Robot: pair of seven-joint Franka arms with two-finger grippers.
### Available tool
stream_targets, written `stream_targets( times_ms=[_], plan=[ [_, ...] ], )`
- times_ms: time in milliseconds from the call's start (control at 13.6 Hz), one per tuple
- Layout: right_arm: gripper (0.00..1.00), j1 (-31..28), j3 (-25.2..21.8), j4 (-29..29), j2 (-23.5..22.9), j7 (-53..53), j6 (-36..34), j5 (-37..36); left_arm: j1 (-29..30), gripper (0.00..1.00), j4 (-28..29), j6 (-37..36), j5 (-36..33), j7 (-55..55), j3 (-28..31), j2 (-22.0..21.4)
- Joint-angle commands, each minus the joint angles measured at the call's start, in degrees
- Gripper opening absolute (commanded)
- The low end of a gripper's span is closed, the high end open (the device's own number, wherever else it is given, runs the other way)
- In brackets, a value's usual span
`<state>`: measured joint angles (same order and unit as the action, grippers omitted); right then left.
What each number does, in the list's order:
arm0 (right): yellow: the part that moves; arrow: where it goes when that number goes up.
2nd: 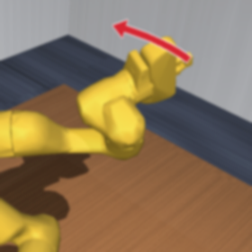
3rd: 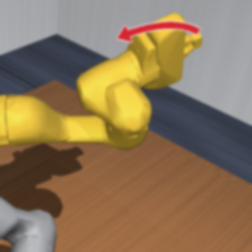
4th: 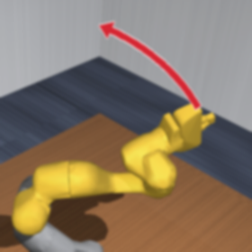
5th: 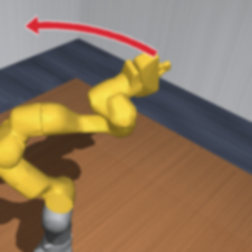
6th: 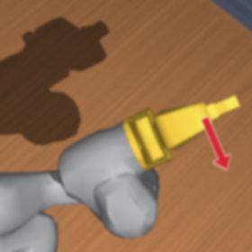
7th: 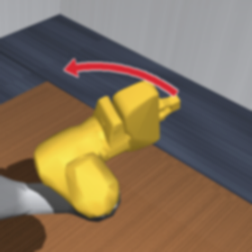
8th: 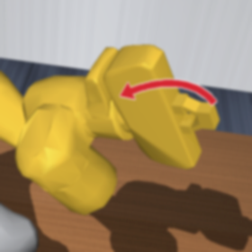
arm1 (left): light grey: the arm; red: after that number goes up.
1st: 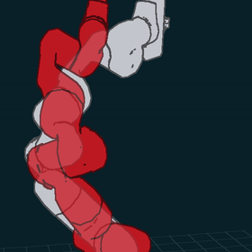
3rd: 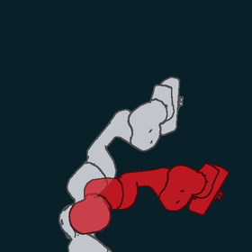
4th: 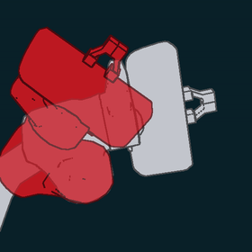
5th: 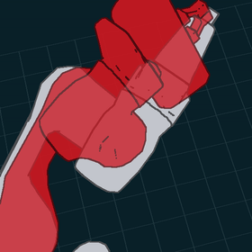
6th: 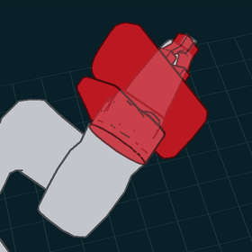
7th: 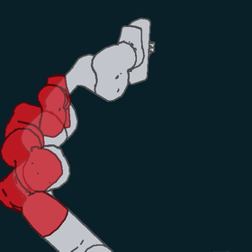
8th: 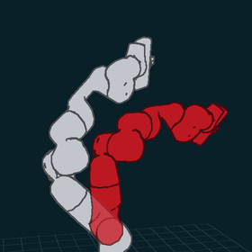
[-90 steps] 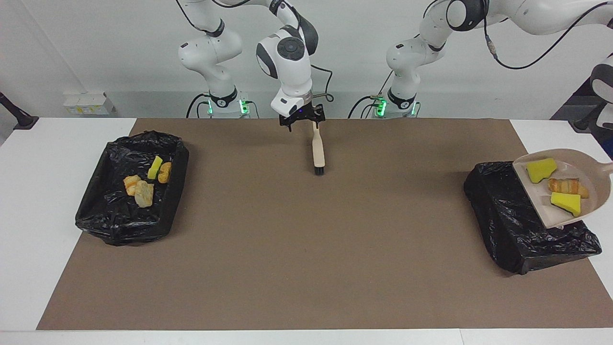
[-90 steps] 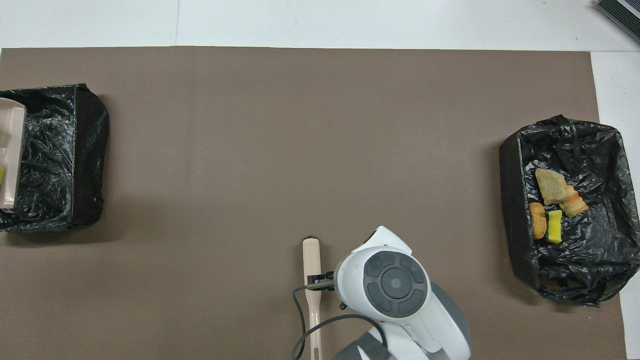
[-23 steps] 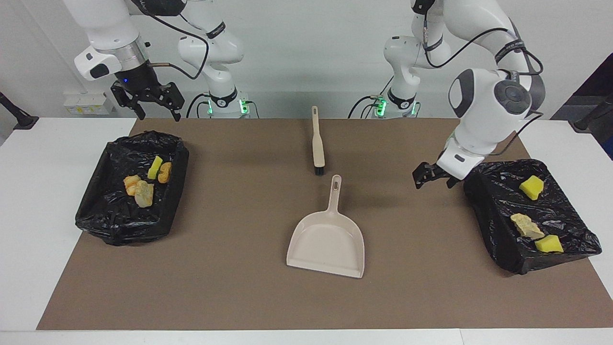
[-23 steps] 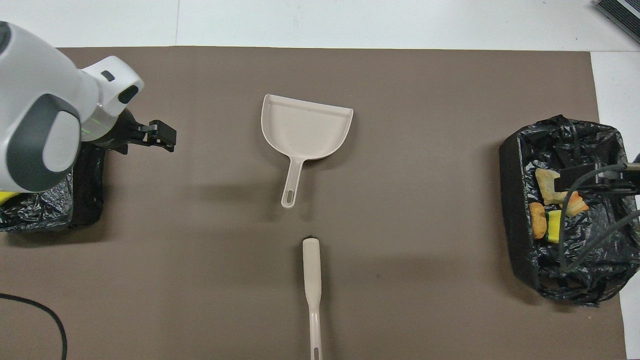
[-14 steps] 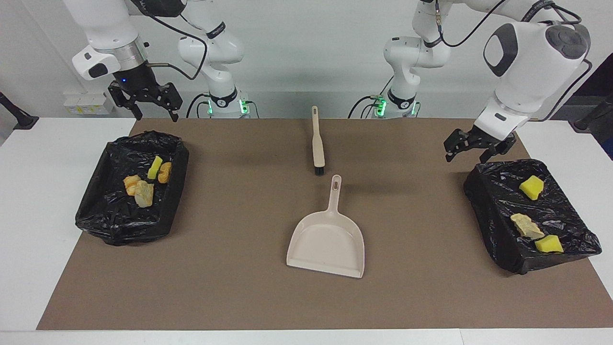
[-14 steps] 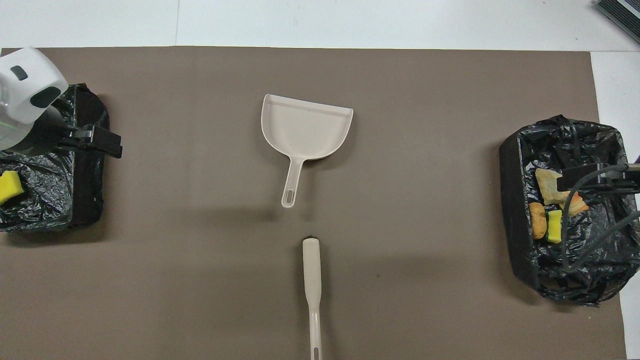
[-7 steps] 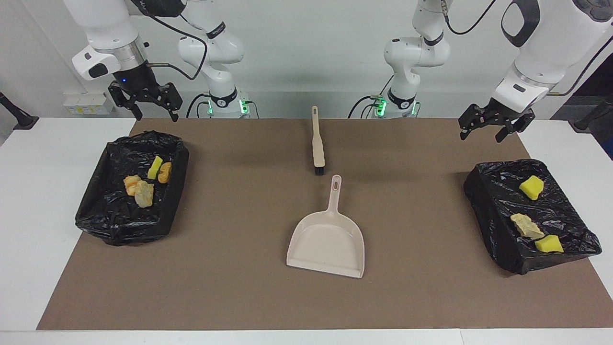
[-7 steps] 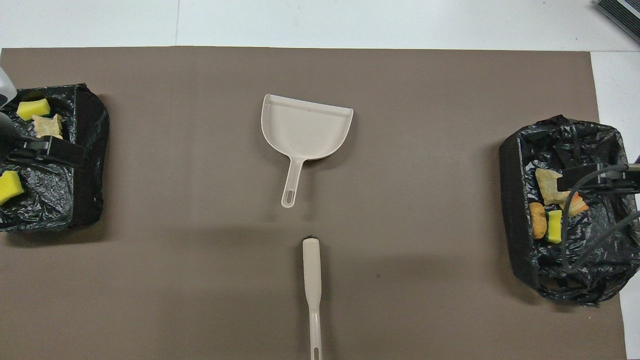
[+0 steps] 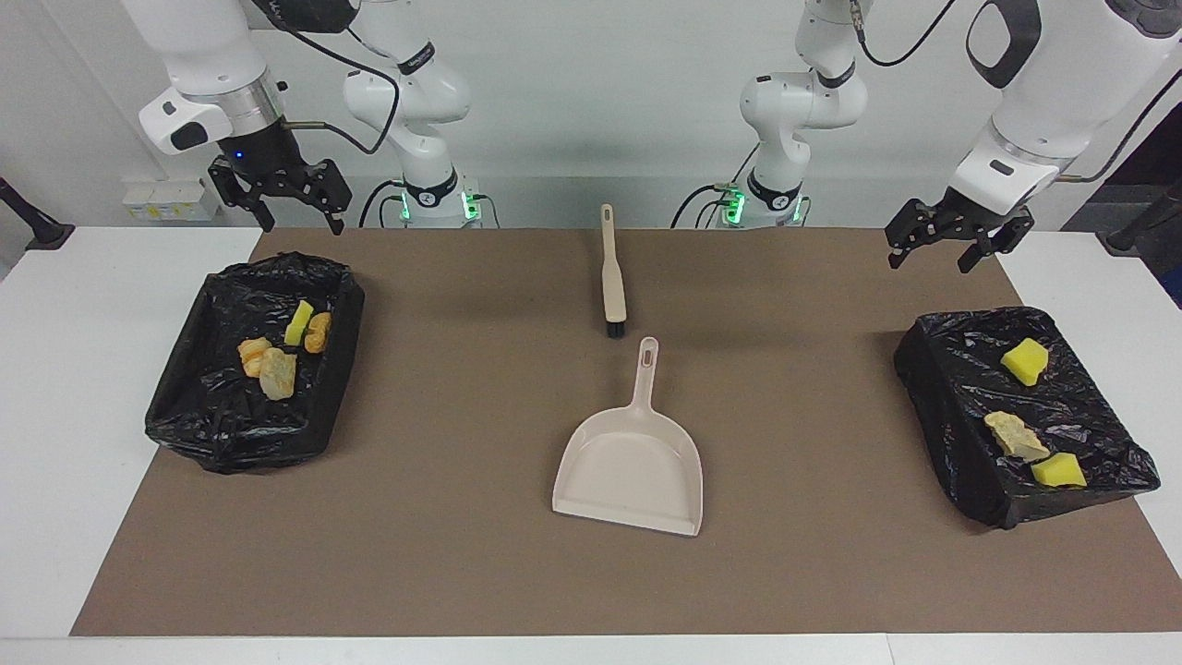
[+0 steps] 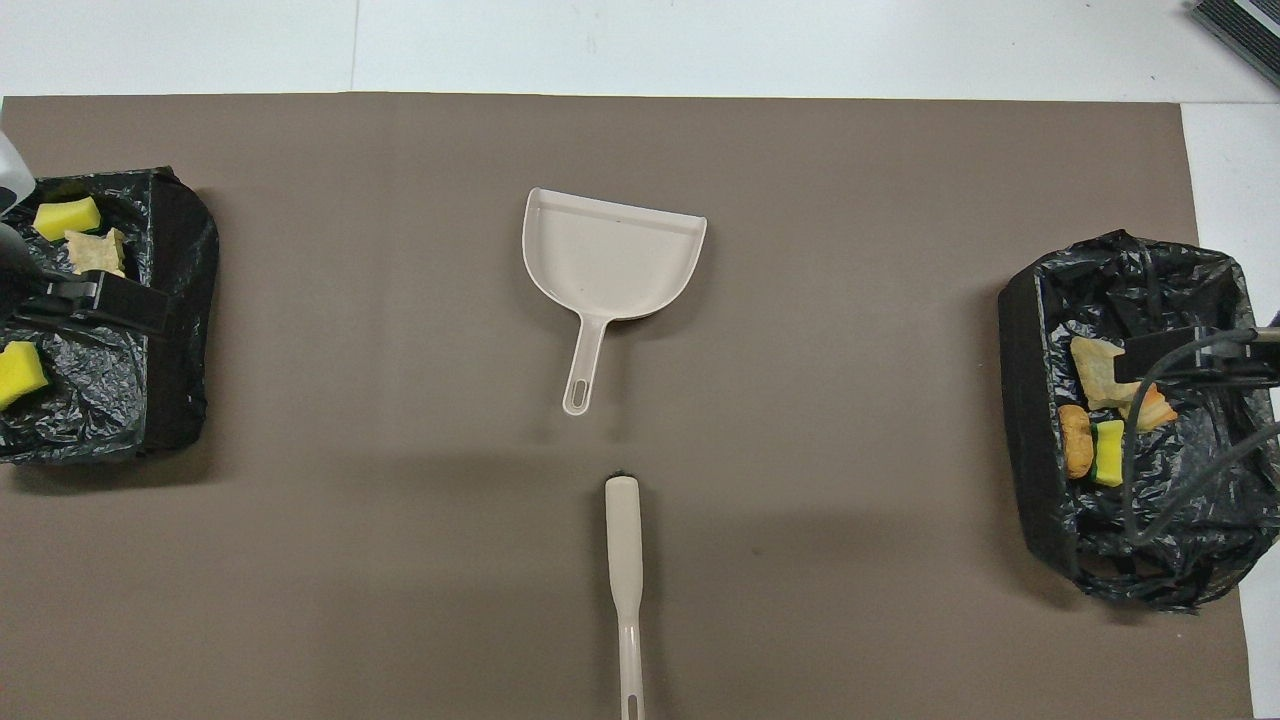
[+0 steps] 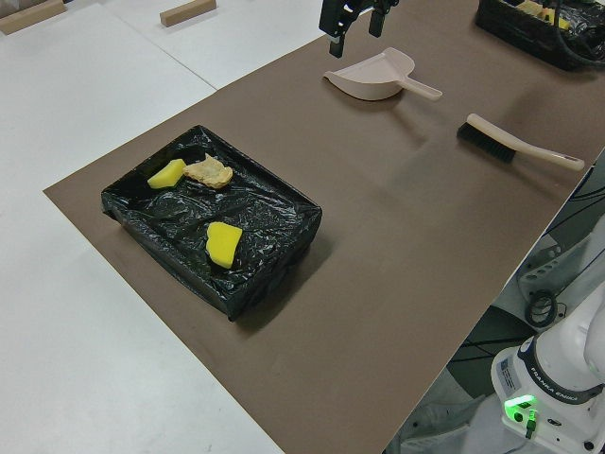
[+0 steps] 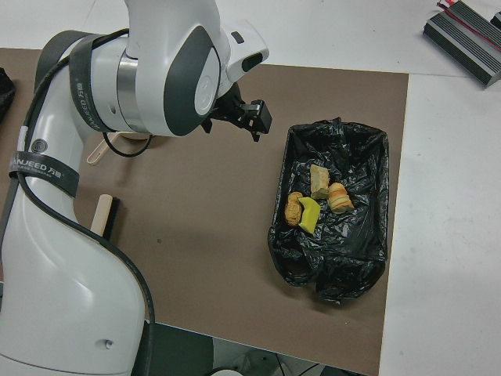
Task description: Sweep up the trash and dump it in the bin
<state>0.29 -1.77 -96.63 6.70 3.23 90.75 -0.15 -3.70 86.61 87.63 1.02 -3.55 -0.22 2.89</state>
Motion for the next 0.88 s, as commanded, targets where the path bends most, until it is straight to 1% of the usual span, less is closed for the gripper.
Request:
stream_targets(
  times_ms=[0,294,809],
  plan=[
    [1.0,-0.91,0.46,-0.14,0.16,-1.48,0.22,0.24,0.53,1.0,-1.18,-1.13,-1.02,-0.58,-0.83,0.62],
    [1.0,-0.91,0.46,-0.14,0.16,-1.48,0.22,0.24,0.36,1.0,-2.33,-3.42,-0.93,-0.67,-1.01,0.37],
    [1.0,-0.91,0.46,-0.14,0.16,-1.48,0.22,0.24,0.36,1.0,-2.24,-3.25,-0.93,-0.76,-0.92,0.1]
  ],
)
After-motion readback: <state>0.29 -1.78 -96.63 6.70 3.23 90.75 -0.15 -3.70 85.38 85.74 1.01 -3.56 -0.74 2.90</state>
